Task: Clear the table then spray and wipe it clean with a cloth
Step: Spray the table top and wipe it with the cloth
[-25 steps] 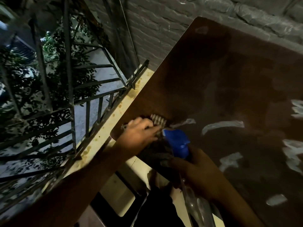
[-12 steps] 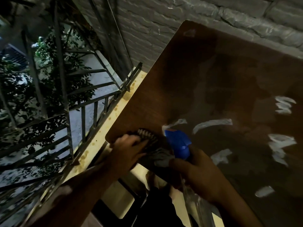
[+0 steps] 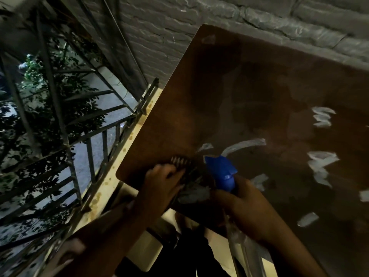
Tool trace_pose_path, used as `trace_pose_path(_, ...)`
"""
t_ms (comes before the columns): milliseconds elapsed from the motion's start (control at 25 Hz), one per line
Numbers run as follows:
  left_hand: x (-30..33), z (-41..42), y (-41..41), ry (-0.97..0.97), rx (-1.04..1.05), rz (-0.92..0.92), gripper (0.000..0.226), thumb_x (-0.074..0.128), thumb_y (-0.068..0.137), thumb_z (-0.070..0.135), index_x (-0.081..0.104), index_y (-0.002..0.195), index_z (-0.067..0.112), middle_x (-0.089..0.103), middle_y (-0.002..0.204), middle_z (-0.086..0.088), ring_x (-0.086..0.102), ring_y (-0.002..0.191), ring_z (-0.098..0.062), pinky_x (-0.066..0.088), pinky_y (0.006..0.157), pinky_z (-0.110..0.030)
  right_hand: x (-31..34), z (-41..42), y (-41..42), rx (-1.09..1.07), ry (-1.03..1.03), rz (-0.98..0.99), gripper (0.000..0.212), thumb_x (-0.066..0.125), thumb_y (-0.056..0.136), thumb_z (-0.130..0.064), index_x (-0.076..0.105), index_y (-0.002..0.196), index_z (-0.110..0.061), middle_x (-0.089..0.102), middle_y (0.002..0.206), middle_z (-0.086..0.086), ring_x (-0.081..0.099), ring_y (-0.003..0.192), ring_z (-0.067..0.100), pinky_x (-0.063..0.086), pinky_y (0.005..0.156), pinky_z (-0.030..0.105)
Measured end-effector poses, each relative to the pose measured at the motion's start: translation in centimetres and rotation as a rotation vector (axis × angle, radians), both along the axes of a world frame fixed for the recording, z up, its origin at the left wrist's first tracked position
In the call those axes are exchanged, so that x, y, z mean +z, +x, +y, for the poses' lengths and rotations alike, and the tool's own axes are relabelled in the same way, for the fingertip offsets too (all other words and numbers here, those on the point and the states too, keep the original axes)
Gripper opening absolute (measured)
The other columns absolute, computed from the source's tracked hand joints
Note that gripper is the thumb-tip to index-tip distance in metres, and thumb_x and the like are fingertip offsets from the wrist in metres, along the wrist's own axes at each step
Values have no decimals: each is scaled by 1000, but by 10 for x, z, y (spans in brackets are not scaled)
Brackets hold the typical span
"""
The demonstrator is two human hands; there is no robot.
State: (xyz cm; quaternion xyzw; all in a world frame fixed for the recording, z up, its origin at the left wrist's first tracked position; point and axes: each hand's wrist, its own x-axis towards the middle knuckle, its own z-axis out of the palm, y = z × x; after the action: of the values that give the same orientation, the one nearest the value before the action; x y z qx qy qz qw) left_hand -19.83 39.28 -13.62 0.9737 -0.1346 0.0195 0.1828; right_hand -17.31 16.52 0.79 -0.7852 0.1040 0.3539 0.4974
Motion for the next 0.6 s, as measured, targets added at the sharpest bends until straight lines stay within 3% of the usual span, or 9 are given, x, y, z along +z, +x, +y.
trace_pose_path(120,5,44,-2,3,90,14,40,44,89,36,63,118,17,59,99,-9,57,84,-29,48,70,-39,-2,-12,-5,-52,-2,41,9,67,80,-23,62,87,-21,63,62,-2,57,57,11,47,65,38)
trace_pose_path(240,2,53,88,84,284,-57,43,43,93,39,63,120,13,58,101,-13,53,91,-32,44,78,-44,-9,-10,-5,-77,1,48,8,69,80,-23,63,86,-22,64,61,-3,60,58,12,51,67,43)
trace_pose_path(320,2,22,131,86,264,-31,38,49,94,35,62,123,15,57,105,-14,51,95,-33,42,81,-43,-11,-5,-3,-83,8,21,10,71,79,-26,63,85,-24,67,63,-2,63,60,15,53,69,46)
trace_pose_path(400,4,-15,112,54,151,-1,33,56,91,31,64,119,16,58,105,-12,53,92,-31,42,78,-41,-8,-1,-2,-83,25,-2,12,71,76,-29,64,84,-27,67,64,-3,62,60,13,52,67,45)
trace_pose_path(520,-2,-15,14,1,-48,0,34,56,85,34,66,114,18,57,102,-6,55,85,-26,47,70,-38,-1,-9,-4,-97,19,-7,9,71,81,-22,63,85,-25,66,63,-8,59,57,5,49,63,34)
trace_pose_path(600,-6,21,-14,-34,-1,1,38,52,85,36,65,115,17,55,106,-6,56,88,-27,52,72,-39,0,-15,-5,-113,9,7,8,69,82,-18,61,83,-21,63,58,-12,55,53,0,44,57,22)
